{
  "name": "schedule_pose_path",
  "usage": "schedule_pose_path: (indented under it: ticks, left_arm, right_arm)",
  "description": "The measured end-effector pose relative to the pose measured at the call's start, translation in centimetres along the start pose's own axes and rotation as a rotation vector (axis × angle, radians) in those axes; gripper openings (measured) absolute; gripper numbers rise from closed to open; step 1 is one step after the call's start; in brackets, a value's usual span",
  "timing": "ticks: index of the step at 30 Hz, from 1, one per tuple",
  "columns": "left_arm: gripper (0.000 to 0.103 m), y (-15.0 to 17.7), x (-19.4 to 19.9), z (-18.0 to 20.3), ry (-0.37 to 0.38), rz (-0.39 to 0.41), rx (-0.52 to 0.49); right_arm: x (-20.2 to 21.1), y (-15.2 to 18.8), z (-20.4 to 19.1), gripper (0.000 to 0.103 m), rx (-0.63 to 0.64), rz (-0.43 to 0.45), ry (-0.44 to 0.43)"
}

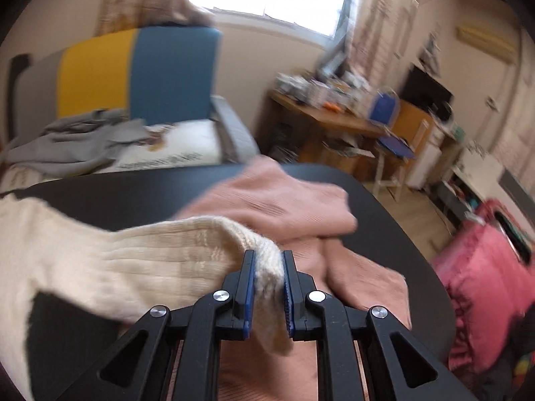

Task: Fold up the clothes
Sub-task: 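Grasp the sweater sleeve with the right gripper and lay it out flat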

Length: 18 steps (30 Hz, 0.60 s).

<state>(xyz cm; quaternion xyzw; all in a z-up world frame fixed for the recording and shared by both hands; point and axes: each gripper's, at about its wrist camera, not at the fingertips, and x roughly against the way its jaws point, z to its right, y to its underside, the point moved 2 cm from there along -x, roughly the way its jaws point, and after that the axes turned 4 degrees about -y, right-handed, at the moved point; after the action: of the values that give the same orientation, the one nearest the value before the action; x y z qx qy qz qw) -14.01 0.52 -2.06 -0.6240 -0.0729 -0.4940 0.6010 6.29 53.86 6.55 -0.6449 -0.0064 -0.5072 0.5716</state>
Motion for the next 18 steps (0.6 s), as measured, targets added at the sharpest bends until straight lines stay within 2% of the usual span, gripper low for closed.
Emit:
schedule_pose_path:
  ticks: [3, 4, 6, 9, 10, 11, 14, 15, 18]
  left_arm:
    - [0.028, 0.0, -0.1, -0.2, 0.004, 0.001, 0.002]
    - [0.028, -0.1, -0.1, -0.3, 0.005, 0.001, 0.003]
    - [0.028, -0.1, -0.2, -0.4, 0.007, 0.001, 0.002]
    - [0.028, -0.2, -0.3, -0.7, 0.011, 0.002, 0.004]
    - [0.028, -0.2, -0.3, -0.7, 0.014, 0.002, 0.005]
    - [0.028, -0.2, -0.3, -0.8, 0.016, 0.002, 0.006]
    - [0.028, -0.2, -0.3, -0.9, 0.017, 0.003, 0.007]
    - [0.028, -0.2, -0.3, -0.8, 0.015, 0.003, 0.005]
    - [0.028, -0.2, -0.3, -0.6, -0.002, 0.002, -0.009]
  right_arm:
    - [-2.5, 1.1, 1.5, 0.016, -0.047, -0.044, 0.058]
    - [-3.3, 1.6, 1.9, 0.024, -0.062, -0.066, 0.076]
    - [-4.0, 2.3, 2.4, 0.028, -0.114, -0.084, 0.092]
    - [-1.5, 2.1, 3.0, 0.045, -0.202, 0.016, 0.184]
    - [0.2, 2.0, 3.1, 0.046, -0.254, 0.074, 0.226]
    - [1.9, 2.1, 2.7, 0.047, -0.300, 0.130, 0.211]
    - [6.5, 2.2, -0.7, 0.062, -0.364, 0.265, 0.033]
    - [7.4, 2.3, -3.4, 0.065, -0.322, 0.272, -0.053]
    - [9.5, 3.2, -13.1, 0.065, -0.145, 0.240, -0.346]
